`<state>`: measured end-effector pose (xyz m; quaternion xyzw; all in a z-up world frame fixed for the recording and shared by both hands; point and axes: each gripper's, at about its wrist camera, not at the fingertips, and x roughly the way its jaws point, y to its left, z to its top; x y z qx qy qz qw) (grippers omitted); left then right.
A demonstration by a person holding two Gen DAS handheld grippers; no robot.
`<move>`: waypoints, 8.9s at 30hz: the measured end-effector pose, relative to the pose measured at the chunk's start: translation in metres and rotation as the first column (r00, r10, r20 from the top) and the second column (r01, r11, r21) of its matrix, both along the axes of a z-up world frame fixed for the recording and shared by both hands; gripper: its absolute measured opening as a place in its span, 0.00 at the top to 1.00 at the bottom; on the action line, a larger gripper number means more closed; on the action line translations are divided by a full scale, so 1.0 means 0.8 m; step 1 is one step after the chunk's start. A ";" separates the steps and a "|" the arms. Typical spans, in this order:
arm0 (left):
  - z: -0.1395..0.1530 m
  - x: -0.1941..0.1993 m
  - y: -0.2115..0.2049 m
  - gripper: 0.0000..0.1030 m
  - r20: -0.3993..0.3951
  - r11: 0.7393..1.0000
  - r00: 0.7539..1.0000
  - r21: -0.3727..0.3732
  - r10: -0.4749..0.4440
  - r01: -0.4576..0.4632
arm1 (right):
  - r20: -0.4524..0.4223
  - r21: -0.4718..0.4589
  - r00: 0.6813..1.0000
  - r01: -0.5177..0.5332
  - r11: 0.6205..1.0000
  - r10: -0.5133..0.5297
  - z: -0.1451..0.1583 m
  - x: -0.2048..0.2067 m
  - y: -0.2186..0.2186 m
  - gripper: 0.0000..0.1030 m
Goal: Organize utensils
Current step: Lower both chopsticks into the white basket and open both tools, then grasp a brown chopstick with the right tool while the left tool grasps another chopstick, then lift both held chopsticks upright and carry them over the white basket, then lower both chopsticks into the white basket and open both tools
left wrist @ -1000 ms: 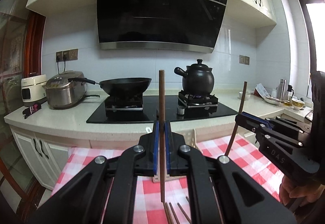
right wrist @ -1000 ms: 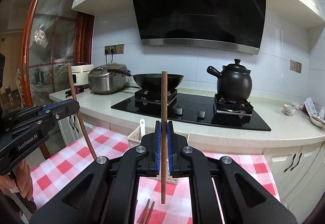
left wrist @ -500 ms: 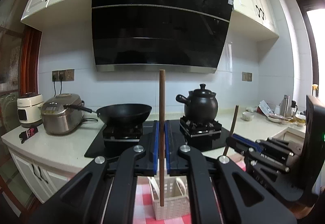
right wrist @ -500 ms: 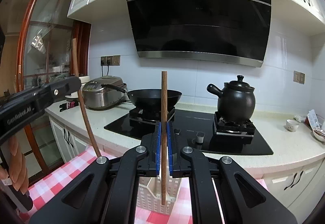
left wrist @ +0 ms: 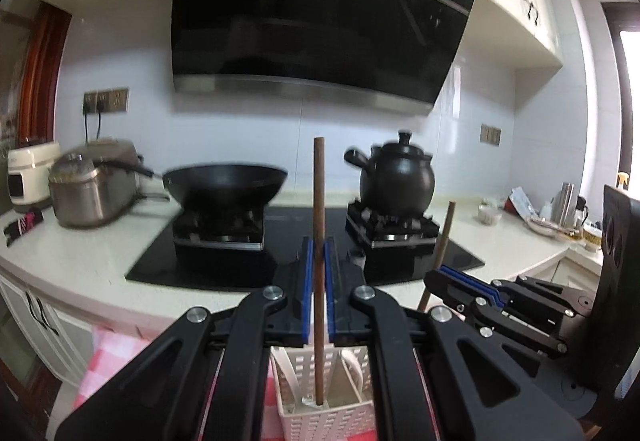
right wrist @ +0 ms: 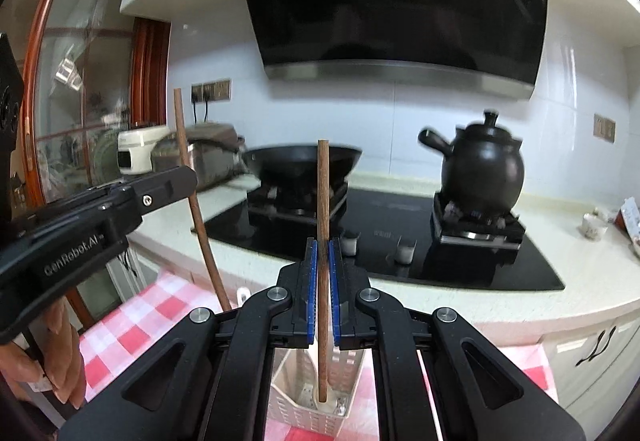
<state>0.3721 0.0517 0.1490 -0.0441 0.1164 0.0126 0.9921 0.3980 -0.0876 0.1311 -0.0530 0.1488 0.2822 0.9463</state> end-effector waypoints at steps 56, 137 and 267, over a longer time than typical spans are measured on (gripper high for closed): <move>-0.236 -0.214 0.023 0.06 -0.329 0.985 0.935 -0.055 0.137 -0.163 | -0.349 -0.036 0.936 0.027 0.999 -0.038 -0.205 -0.141 -0.060 0.65; -0.315 -0.124 -0.030 0.59 -0.626 0.996 0.775 0.053 0.084 -0.065 | -0.478 -0.267 0.876 -0.068 0.961 -0.071 -0.265 -0.134 -0.024 0.93; -0.059 0.049 0.020 0.88 -0.270 0.999 0.963 -0.046 0.014 -0.027 | -0.183 -0.098 0.982 0.019 0.995 -0.037 -0.038 0.049 0.010 0.90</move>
